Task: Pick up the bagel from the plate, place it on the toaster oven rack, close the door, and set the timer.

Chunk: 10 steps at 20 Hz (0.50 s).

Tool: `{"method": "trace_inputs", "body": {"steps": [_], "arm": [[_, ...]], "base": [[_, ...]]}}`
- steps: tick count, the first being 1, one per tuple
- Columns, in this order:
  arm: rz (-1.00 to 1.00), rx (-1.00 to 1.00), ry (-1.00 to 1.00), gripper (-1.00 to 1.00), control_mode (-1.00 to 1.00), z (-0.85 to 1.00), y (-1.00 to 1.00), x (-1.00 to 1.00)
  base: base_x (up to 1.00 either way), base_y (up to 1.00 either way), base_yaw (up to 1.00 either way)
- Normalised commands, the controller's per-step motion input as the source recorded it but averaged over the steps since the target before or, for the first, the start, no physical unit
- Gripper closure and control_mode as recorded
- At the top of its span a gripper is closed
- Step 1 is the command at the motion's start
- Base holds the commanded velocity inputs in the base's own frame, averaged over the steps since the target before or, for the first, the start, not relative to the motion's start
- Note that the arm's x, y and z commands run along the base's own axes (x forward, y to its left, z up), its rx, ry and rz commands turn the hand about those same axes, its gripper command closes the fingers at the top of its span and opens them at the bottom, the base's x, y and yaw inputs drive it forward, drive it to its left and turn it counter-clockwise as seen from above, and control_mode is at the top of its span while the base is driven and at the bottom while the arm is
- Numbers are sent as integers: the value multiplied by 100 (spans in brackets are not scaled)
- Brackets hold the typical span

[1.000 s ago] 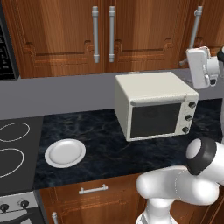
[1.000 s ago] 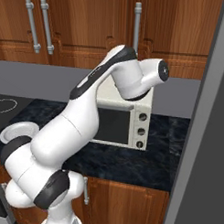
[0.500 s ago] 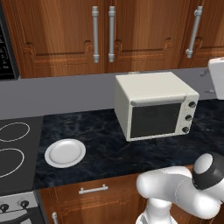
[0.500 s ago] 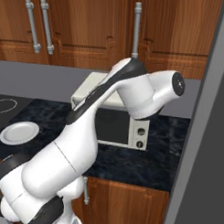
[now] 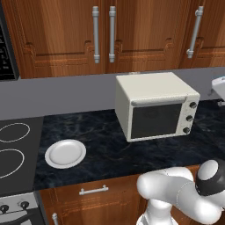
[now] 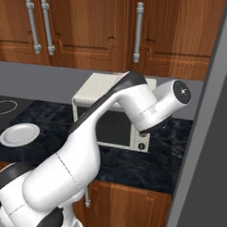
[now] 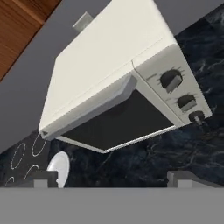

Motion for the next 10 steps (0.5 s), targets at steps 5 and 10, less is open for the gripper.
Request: {"method": "trace_inputs", "body": {"steps": [5,10], "arm": [[5,-28,0,-100,-100,-75,-27,-6],[8,-15,0,-100,-100,-76,-12,-14]], "base": [[0,0,0],[0,0,0]]}}
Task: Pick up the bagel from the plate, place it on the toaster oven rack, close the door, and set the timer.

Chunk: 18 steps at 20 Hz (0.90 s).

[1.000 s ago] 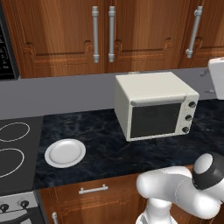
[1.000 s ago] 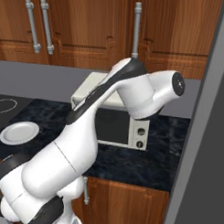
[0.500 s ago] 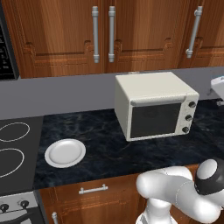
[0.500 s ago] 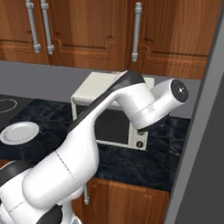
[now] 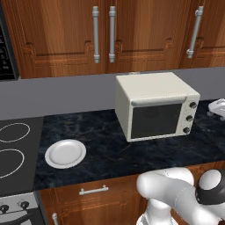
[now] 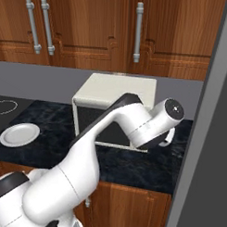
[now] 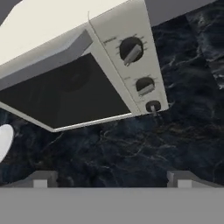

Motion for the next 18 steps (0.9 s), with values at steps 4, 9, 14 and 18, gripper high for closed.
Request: {"method": "trace_inputs", "body": {"steps": [4,9,14,18], "arm": [[12,-9,0,-100,-100,-76,0,-1],[16,-2,0,-100,-100,-65,0,11],[13,0,0,-100,-100,-45,0,33],[11,0,0,-100,-100,-29,0,47]], "base": [[0,0,0],[0,0,0],[0,0,0],[0,0,0]]}}
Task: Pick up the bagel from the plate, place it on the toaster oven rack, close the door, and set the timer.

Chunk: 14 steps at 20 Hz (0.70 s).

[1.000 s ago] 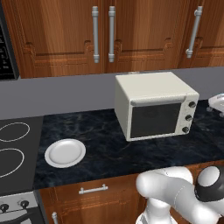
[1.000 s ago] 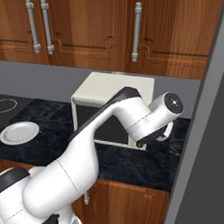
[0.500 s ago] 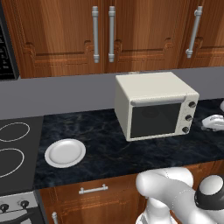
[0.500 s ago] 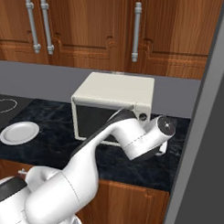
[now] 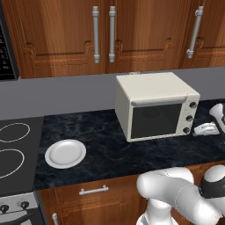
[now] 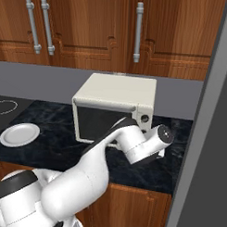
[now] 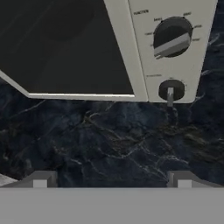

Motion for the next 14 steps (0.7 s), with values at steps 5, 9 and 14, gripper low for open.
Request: {"method": "trace_inputs", "body": {"steps": [5,9,14], "arm": [[7,0,0,-100,-100,-17,0,45],[1,0,0,-100,-100,-13,-2,17],[0,0,0,-100,-100,-17,-2,9]], "base": [[0,0,0],[0,0,0],[0,0,0]]}}
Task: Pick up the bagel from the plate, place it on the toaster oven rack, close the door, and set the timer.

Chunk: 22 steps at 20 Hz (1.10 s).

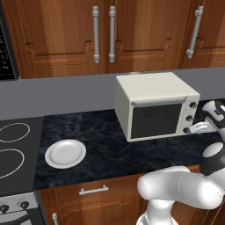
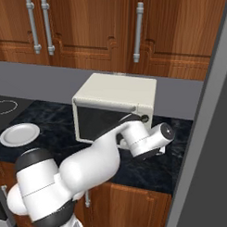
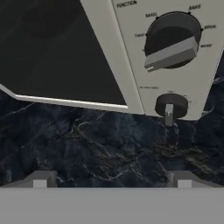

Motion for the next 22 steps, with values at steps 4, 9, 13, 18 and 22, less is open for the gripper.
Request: {"method": "trace_inputs", "body": {"steps": [4,9,13,18,22], "arm": [[0,0,0,-100,-100,-16,0,16],[0,0,0,-100,-100,-8,0,26],[0,0,0,-100,-100,-11,0,15],[0,0,0,-100,-100,-19,0,6],[0,0,0,-100,-100,-11,-1,8]], "base": [[0,0,0],[0,0,0],[0,0,0],[0,0,0],[0,0,0]]}}
